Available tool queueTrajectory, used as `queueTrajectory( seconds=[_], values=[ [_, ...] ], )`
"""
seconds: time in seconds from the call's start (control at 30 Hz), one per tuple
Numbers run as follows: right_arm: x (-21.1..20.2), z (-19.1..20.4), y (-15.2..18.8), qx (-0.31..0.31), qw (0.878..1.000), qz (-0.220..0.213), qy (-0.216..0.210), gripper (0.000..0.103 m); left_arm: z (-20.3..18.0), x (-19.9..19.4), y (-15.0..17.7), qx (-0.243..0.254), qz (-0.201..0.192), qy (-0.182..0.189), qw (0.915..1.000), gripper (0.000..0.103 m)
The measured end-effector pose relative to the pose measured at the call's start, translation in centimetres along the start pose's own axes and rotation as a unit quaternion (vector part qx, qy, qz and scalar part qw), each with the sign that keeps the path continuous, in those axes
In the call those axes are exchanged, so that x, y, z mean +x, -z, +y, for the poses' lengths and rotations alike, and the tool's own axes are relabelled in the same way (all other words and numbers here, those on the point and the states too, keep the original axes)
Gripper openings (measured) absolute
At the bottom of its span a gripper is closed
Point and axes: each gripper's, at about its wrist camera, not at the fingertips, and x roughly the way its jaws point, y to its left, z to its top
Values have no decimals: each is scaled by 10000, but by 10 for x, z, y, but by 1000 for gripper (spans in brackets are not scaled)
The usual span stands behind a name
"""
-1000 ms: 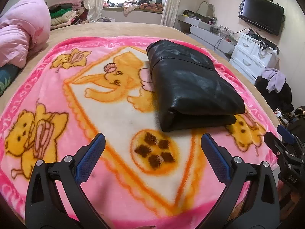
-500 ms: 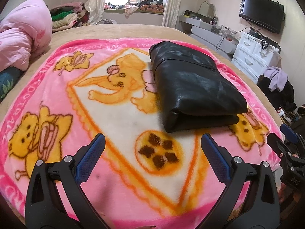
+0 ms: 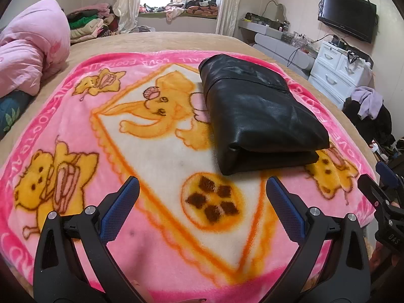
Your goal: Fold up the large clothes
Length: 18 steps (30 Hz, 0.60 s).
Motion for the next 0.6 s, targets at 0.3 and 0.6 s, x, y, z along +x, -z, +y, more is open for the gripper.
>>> queueTrajectory(
  seconds=[0.3, 0.6],
  values=[
    [-1, 1, 0, -9, 10000, 0, 7, 99, 1, 0, 0, 18, 15, -27, 10000, 94],
    [-2, -5, 2, 49, 9999, 51, 108, 99, 7, 2, 4, 0, 87, 63, 9999, 94]
  ],
)
